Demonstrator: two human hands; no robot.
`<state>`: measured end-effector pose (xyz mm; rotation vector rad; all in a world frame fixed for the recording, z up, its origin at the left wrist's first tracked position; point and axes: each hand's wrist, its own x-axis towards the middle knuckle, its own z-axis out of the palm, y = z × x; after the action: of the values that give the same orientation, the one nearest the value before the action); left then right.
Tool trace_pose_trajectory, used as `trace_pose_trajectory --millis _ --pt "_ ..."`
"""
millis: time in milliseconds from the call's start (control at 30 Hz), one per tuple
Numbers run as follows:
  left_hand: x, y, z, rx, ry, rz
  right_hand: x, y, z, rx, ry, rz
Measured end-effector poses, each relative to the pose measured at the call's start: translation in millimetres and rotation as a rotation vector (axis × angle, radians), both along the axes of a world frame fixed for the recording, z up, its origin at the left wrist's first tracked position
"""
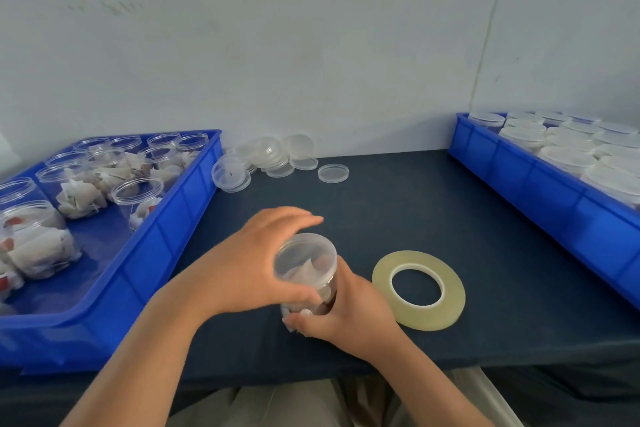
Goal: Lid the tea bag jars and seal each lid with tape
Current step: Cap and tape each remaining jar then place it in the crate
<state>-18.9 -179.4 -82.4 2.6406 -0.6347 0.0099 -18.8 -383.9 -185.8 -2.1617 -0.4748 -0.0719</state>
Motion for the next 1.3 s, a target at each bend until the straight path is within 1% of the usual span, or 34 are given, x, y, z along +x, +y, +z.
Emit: trace_pose_trajectory --millis 100,167,233,300,367,400,433,500,600,667,700,767,833,967,1033,1100,1167,1300 --pt "-23.2 1.8 -2.9 -0.063 0.072 0.080 -0.5 3.0 -0.8 -0.002 -0.029 -0.020" --pt "-36.1 -20.8 -9.3 -0.123 0.061 0.144 0.0 5.5 -2.2 -0.038 -0.085 -0.042" --pt "-36.5 -51.1 -19.6 -0.175 -0.037 0.274 0.8 8.4 -2.1 -0.150 -0.157 -0.071" --pt "-27.4 -75.1 -24.5 -0.173 -0.122 0.420 1.7 10.1 -2.4 -0.220 -0.188 -0.073" --pt "-16.5 -82.4 -25.2 -0.166 -0.167 0.520 2.5 9.0 -4.2 -0.162 -0.149 -0.045" --pt "-11.6 -80.3 -26.2 -0.184 -0.188 0.535 3.2 7.5 -5.5 -0.114 -0.125 -0.033" --pt "-8.4 -75.8 -27.2 -0.219 -0.197 0.520 3.9 5.8 -6.1 -0.069 -0.110 -0.023" --pt "-4.6 -61.9 -29.6 -0.283 -0.161 0.398 3.8 2.4 -5.3 -0.004 -0.086 -0.004" --pt "-0.6 -38.4 -26.3 -0.372 -0.018 0.148 3.4 -1.1 -2.4 0.033 -0.017 0.035" --pt "-0.8 -26.2 -22.2 -0.405 0.057 0.072 2.5 -1.8 -1.1 0.041 0.015 0.043" --pt "-1.5 -22.6 -21.5 -0.409 0.064 0.073 1.6 -1.6 -0.4 0.041 0.020 0.038" --pt "-8.2 -22.0 -23.3 -0.388 0.036 0.141 0.2 0.4 0.6 0.024 0.011 0.019" --pt "-19.5 -33.9 -28.3 -0.341 -0.026 0.263 0.4 3.9 -1.6 -0.021 -0.030 -0.017" --pt "-26.1 -76.0 -40.0 -0.199 -0.197 0.546 2.2 9.5 -2.8 -0.218 -0.134 -0.049" --pt "-21.5 -87.3 -41.7 -0.235 -0.250 0.640 3.8 9.0 -3.9 -0.230 -0.118 -0.038" --pt "-17.9 -89.0 -46.1 -0.310 -0.307 0.649 4.9 6.5 -4.9 -0.202 -0.097 -0.038" --pt "-18.0 -83.9 -50.3 -0.356 -0.341 0.595 4.5 5.0 -6.0 -0.140 -0.089 -0.055" --pt "-13.9 -68.7 -47.7 -0.365 -0.321 0.484 4.1 4.3 -4.9 -0.052 -0.040 -0.078"
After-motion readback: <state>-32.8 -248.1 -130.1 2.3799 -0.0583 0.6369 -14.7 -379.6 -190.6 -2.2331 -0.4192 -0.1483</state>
